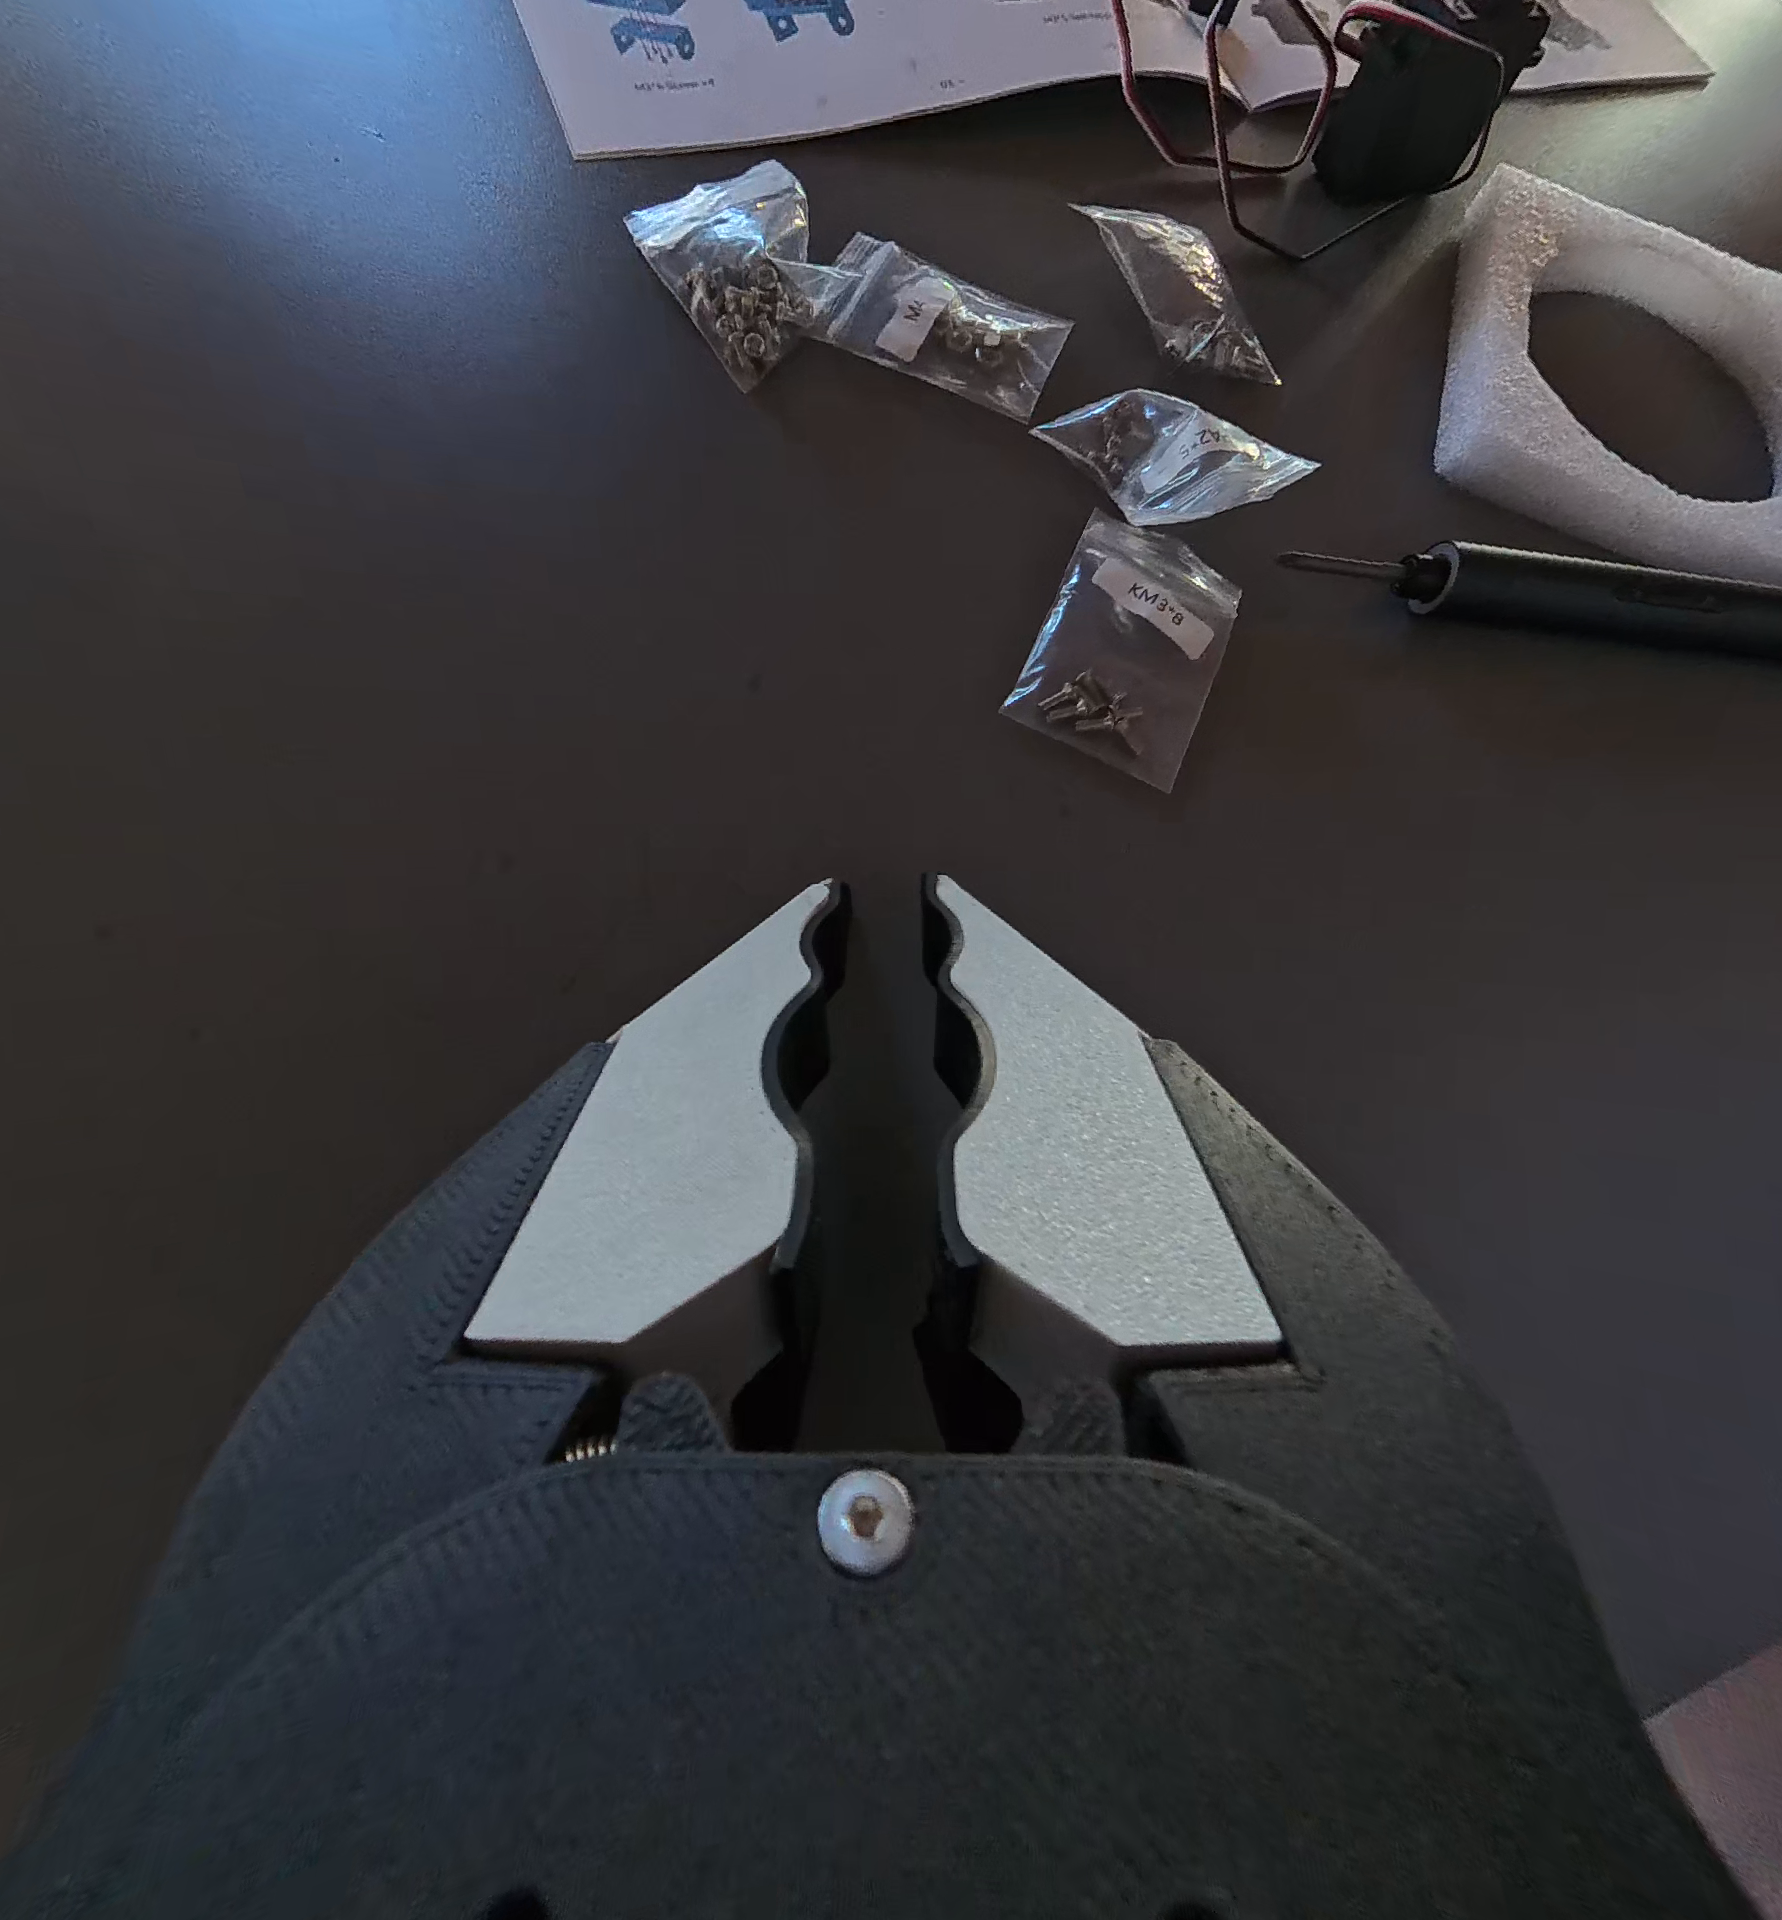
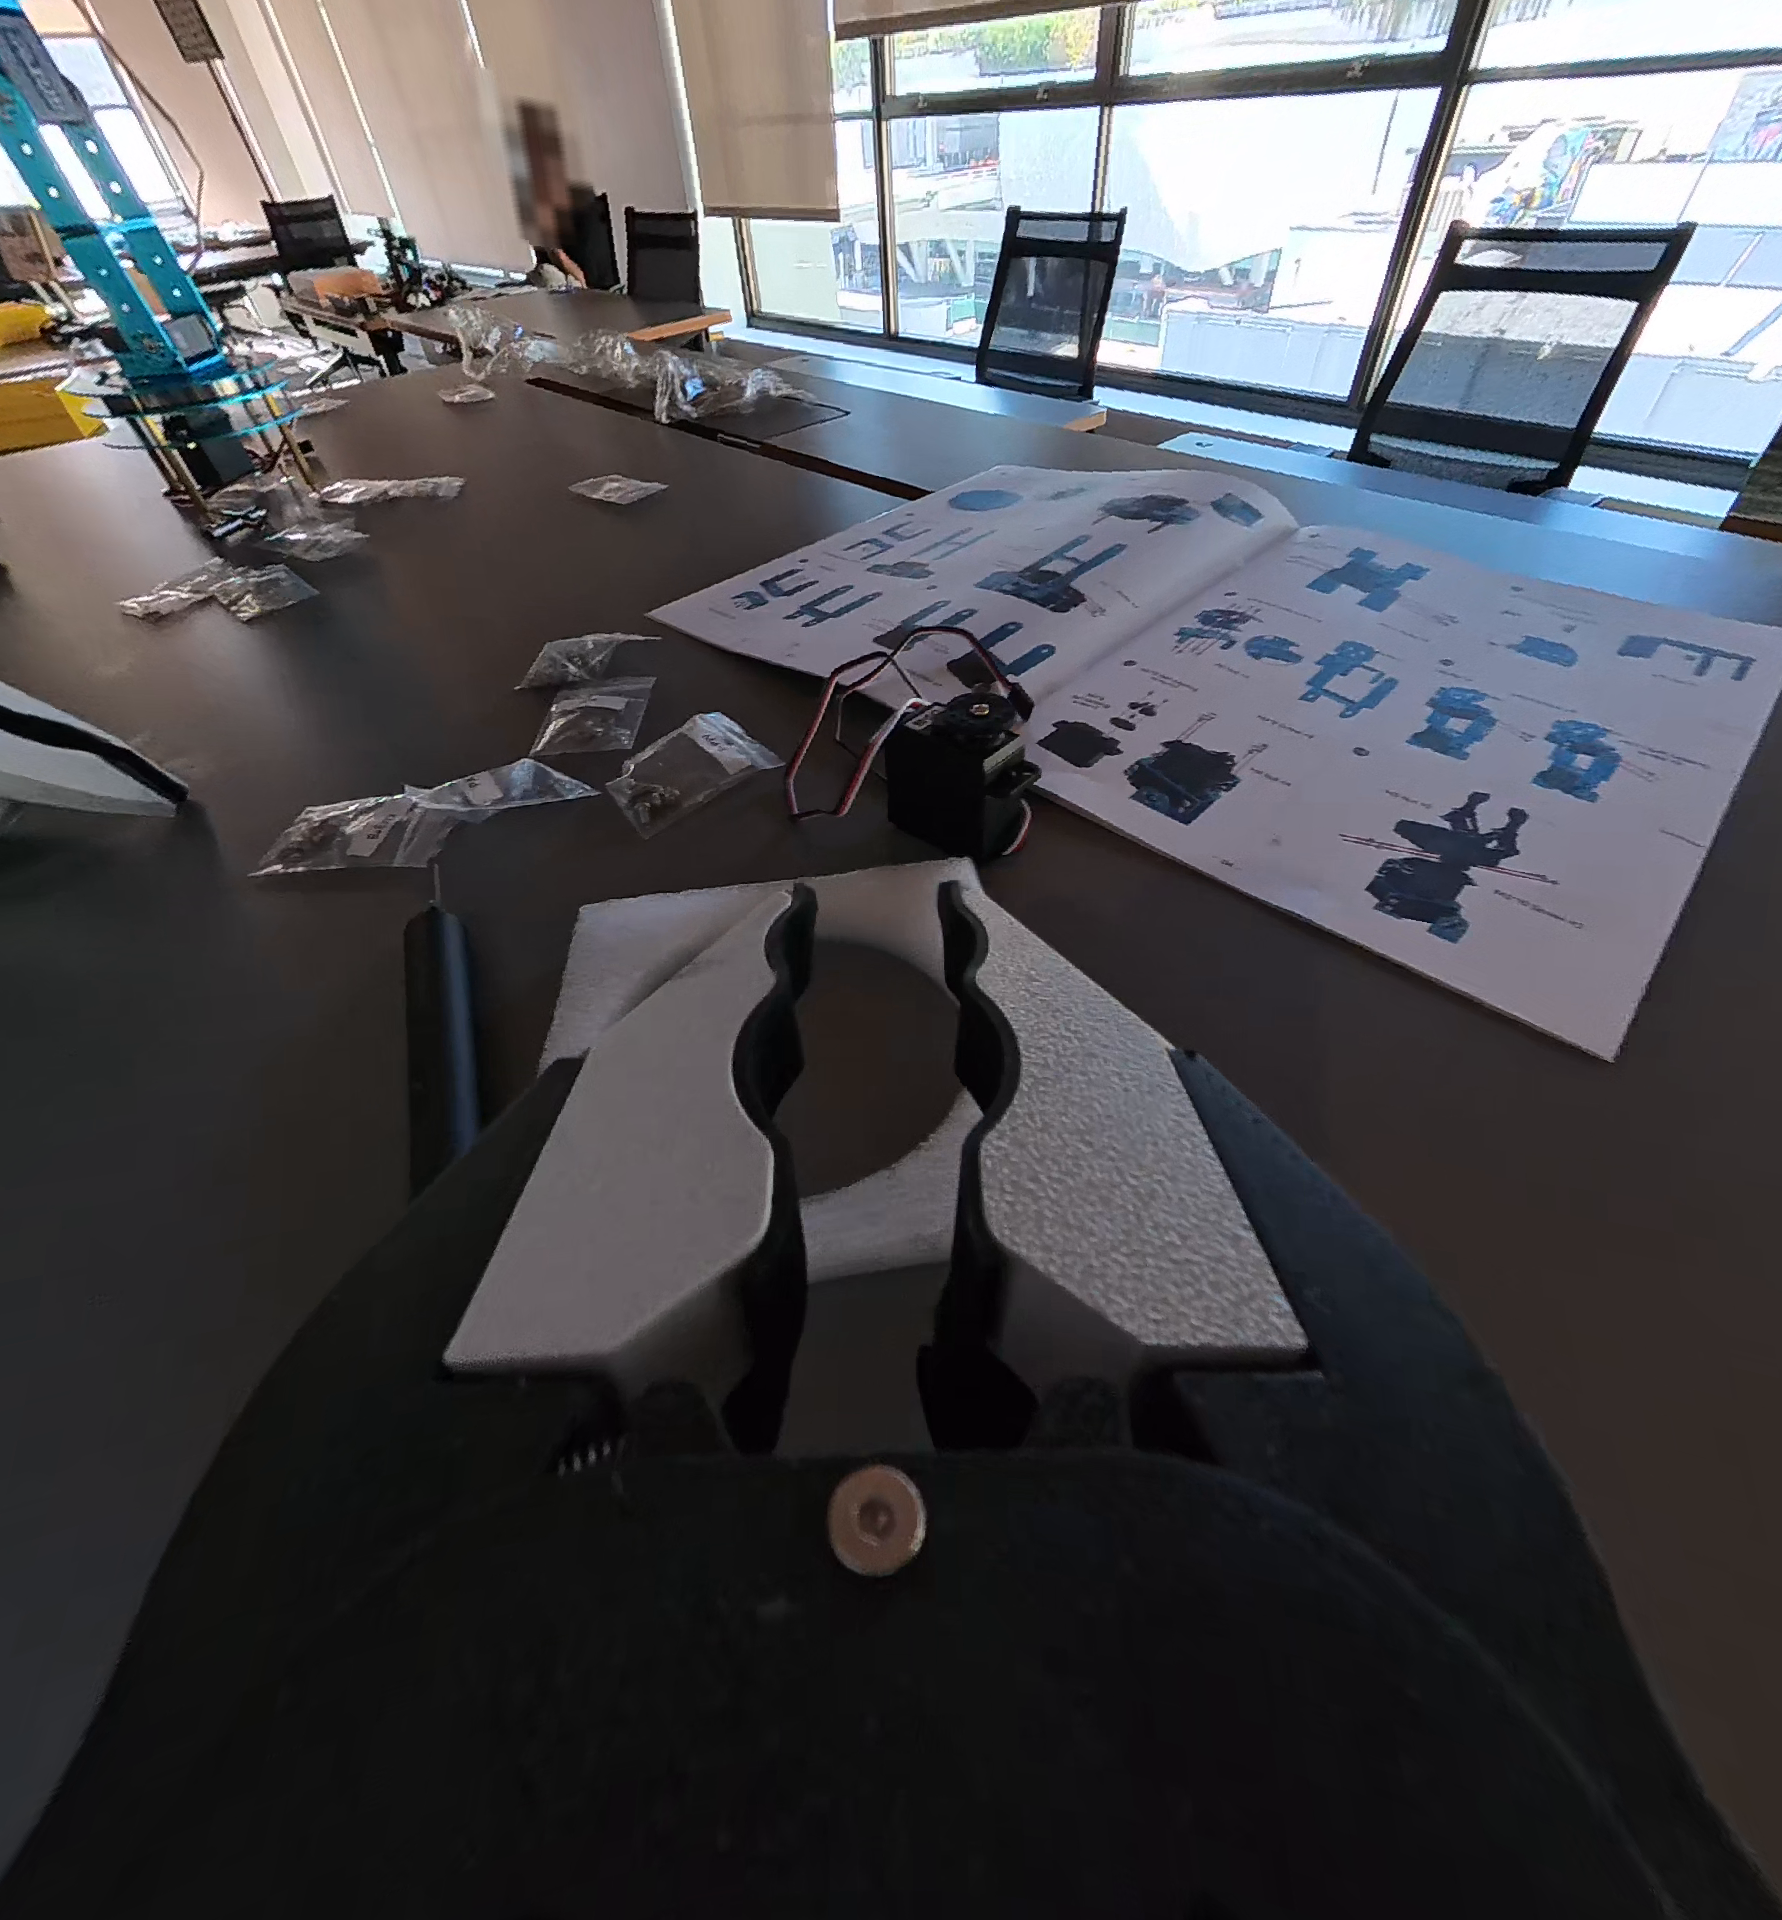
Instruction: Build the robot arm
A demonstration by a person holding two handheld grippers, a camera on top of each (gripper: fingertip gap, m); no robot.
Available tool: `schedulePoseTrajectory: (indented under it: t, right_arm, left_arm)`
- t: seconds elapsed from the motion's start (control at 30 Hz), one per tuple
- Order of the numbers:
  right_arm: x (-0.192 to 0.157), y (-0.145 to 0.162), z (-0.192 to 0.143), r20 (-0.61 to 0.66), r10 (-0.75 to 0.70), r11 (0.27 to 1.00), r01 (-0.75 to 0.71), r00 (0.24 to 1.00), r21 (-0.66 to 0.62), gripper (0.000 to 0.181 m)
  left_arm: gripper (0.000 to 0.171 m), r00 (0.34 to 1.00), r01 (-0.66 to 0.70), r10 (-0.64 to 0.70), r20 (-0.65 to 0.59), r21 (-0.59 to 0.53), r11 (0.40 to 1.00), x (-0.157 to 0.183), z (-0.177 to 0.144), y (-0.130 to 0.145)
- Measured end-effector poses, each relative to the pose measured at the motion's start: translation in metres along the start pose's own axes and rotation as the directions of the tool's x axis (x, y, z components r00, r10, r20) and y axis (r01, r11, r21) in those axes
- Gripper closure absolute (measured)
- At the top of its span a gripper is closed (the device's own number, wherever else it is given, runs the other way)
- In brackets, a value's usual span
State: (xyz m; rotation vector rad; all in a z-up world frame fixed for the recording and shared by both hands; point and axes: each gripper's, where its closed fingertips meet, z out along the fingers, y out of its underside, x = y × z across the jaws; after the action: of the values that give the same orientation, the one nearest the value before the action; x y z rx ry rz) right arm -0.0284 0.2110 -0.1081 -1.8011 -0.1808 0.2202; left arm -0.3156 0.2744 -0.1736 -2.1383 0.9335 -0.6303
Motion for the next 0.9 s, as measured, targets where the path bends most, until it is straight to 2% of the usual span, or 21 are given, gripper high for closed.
schedulePoseTrajectory:
  t: [0.23,0.43,0.53,0.6,0.63,0.7,0.77,0.8,0.83,0.9]
  right_arm:
    - [-0.018,0.003,0.006,0.028,-0.081,0.996,0.082,0.996,-0.027,0.157]
    - [-0.017,-0.011,0.002,-0.023,-0.131,0.989,0.133,0.991,0.070,0.161]
    - [-0.011,-0.013,0.000,-0.071,-0.136,0.987,0.142,0.988,0.078,0.161]
    - [-0.009,-0.010,-0.001,-0.093,-0.146,0.988,0.150,0.985,0.038,0.161]
    - [-0.016,-0.009,-0.001,-0.057,-0.145,0.989,0.145,0.988,0.009,0.160]
    - [-0.043,-0.007,-0.005,0.094,-0.137,0.990,0.140,0.986,-0.029,0.160]
    - [-0.080,-0.005,-0.012,0.273,-0.093,0.992,0.112,0.958,-0.053,0.152]
    - [-0.094,0.005,-0.015,0.328,-0.065,0.988,0.107,0.943,-0.113,0.151]
    - [-0.102,0.016,-0.014,0.340,-0.073,0.977,0.137,0.937,-0.166,0.148]
    - [-0.108,0.029,-0.007,0.307,-0.192,0.941,0.263,0.932,-0.212,0.147]
  left_arm:
    - [0.162,1.000,0.008,-0.008,0.003,0.000,1.000,-0.001,0.001,-0.001]
    - [0.154,0.999,-0.004,0.005,-0.045,0.012,1.000,0.006,-0.001,-0.002]
    - [0.154,0.997,-0.005,0.015,-0.076,0.128,0.992,0.012,-0.017,-0.013]
    - [0.155,0.993,0.017,0.006,-0.116,0.193,0.981,0.018,-0.037,-0.014]
    - [0.154,0.990,0.027,-0.001,-0.138,0.191,0.981,0.020,-0.048,-0.008]
    - [0.145,0.986,0.029,-0.003,-0.169,0.148,0.989,0.023,-0.070,0.012]
    - [0.143,0.983,-0.003,0.024,-0.184,0.115,0.993,0.022,-0.095,0.036]
    - [0.143,0.982,-0.024,0.045,-0.186,0.114,0.993,0.021,-0.109,0.047]
    - [0.144,0.980,-0.041,0.064,-0.189,0.119,0.992,0.019,-0.122,0.057]
    - [0.147,0.972,-0.061,0.090,-0.217,0.138,0.989,0.016,-0.146,0.075]
